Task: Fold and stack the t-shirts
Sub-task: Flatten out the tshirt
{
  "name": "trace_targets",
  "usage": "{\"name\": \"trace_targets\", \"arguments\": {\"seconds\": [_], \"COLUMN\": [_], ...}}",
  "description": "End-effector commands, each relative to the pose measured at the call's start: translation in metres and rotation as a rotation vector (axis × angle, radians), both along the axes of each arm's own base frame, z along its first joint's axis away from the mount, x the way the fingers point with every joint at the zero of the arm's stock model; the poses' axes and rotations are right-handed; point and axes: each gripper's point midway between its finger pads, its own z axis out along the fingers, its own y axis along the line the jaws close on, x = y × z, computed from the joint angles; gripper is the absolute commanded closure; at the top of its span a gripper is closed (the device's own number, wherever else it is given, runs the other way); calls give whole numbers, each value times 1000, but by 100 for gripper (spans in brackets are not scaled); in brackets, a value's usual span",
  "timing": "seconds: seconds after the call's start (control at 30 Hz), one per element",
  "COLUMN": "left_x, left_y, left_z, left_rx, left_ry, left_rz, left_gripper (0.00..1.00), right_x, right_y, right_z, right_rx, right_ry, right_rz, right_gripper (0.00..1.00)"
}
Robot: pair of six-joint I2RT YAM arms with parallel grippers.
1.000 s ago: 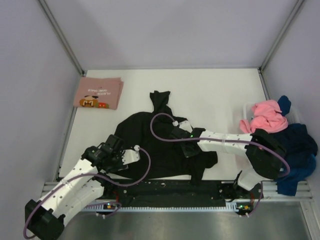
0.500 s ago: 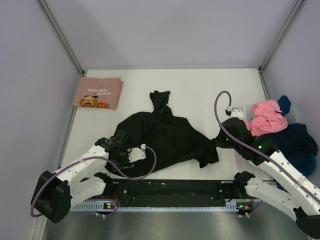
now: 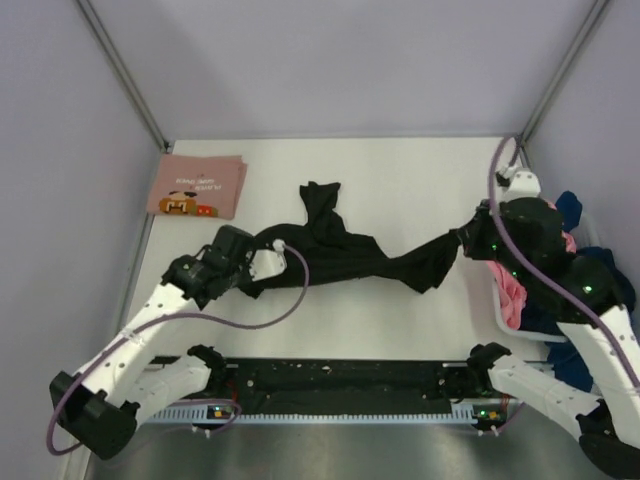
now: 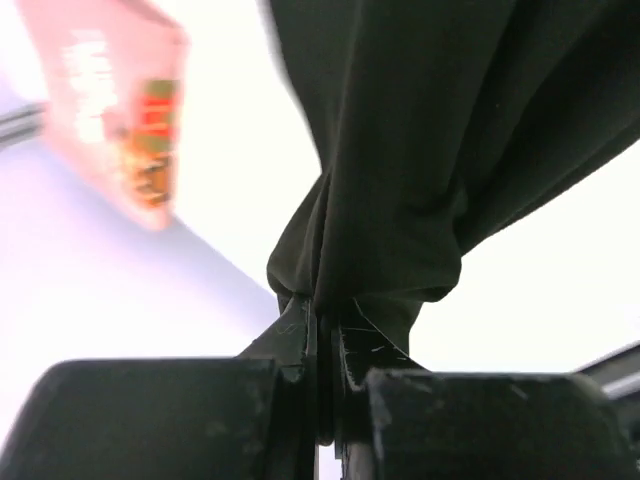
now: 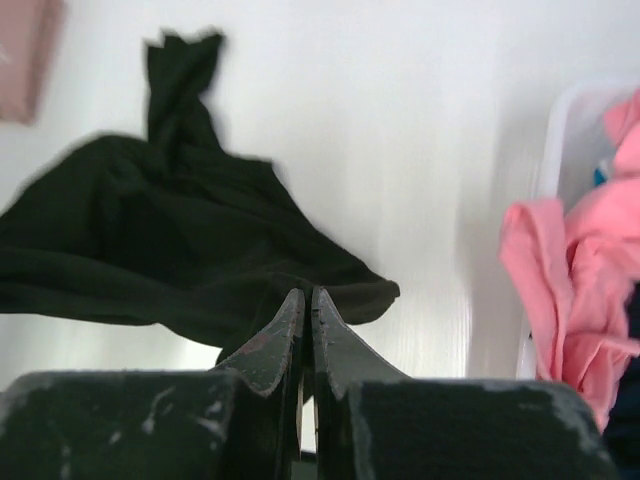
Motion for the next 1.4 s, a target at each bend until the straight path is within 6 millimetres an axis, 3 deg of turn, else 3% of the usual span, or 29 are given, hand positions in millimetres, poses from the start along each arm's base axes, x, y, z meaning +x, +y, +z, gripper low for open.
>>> {"name": "trace_targets", "arguments": {"seconds": [0.0,0.2,0.33,0.4,0.57,0.7,0.73,0.87,0.97,1.03,1.13,1.23,1.33,1.37], "left_x": [9,-18,-6,10,68,136,152,232,272,284,294,298,295,293], "left_y": [21,33,21,15,-18,-47,-52,-59,-54,-56,-63,-70,-72,-73], "left_z": [114,194,232,244,246,252,260,293,339,360,361,338,296,271], "left_rx": [-28,-141,-217,-214,-206,-217,-224,-289,-330,-341,-327,-295,-241,-220], "left_ry": [-254,-403,-484,-514,-502,-553,-579,-680,-841,-917,-937,-881,-798,-745], "left_rz": [112,113,90,93,78,82,92,205,274,262,212,163,101,70], "left_gripper": [100,100,100,100,100,100,100,100,100,100,100,100,100,100], "right_x": [-23,-88,-90,-73,3,73,101,162,181,175,153,135,133,138], "right_y": [-28,-57,-58,-58,-38,-10,-10,-21,-34,-44,-53,-49,-25,-16], "right_z": [102,190,215,217,220,241,238,275,313,340,370,370,329,299], "right_rx": [40,167,173,137,-18,-40,-21,25,2,34,20,16,59,78], "right_ry": [-256,-523,-575,-553,-529,-573,-549,-616,-714,-787,-891,-915,-816,-747], "right_rz": [-7,42,54,12,-55,-29,-29,-45,-85,-116,-133,-93,36,80], "right_gripper": [100,100,100,100,100,100,100,100,100,100,100,100,100,100]}}
